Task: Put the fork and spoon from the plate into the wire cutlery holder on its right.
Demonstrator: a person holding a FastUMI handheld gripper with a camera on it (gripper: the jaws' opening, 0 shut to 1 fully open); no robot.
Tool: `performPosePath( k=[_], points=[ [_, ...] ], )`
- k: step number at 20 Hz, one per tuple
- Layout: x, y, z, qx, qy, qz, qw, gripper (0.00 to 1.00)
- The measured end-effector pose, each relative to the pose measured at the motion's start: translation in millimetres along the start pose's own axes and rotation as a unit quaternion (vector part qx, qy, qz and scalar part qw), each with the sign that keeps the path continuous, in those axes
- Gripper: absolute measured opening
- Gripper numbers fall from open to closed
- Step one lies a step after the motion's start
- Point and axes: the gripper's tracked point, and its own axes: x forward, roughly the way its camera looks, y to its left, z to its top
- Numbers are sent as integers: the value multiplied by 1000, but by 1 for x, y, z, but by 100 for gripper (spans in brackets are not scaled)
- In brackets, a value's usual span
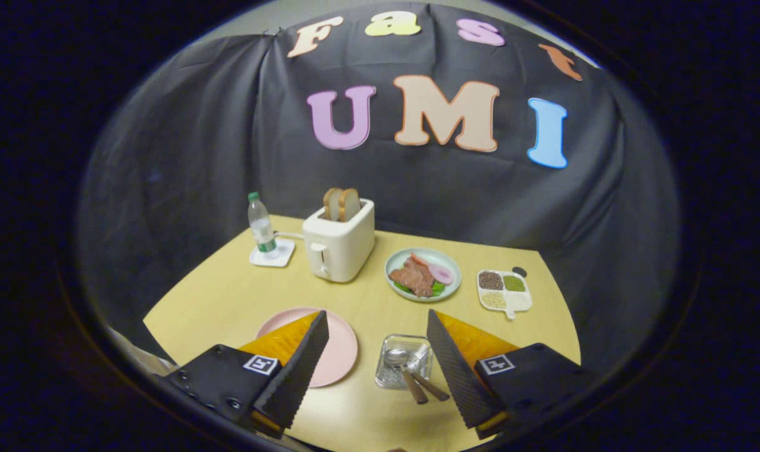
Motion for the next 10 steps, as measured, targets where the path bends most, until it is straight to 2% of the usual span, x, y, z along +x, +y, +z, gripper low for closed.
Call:
performPosePath(
  k=[4,7,10],
  points=[
    [-15,15,31,40,-98,-27,994,99],
    [-23,16,40,40,-136,-54,988,99],
    [-24,23,46,30,-165,-63,984,99]
  ],
)
